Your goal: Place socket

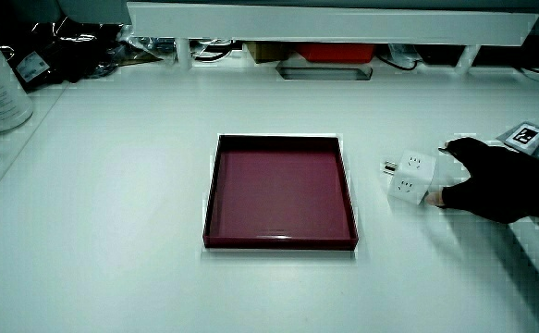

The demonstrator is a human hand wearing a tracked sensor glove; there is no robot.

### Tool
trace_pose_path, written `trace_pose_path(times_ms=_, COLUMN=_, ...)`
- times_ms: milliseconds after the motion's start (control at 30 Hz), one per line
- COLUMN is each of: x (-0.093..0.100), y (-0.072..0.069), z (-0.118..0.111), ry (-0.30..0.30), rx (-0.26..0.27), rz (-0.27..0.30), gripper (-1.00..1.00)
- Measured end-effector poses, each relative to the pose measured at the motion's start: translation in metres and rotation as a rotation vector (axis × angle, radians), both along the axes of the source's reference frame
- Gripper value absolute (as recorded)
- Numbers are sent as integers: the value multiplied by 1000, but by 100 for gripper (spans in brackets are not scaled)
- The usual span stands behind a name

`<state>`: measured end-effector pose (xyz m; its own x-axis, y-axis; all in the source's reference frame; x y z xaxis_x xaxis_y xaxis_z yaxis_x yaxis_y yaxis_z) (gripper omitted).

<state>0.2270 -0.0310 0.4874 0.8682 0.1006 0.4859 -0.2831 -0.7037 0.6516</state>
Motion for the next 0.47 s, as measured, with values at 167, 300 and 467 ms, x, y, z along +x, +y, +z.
trace_pose_path(times_ms=167, x=-8, y=20, z=-34, ry=83, rx=54, rz=-74, gripper=-100)
trace_pose_path(times_ms=300, x=-27, y=39, z=-77, ry=115, rx=53, rz=-123, gripper=-100)
trace_pose_path(times_ms=467, x=-25, y=62, z=-90, ry=43, rx=167, rz=-188, gripper=-100)
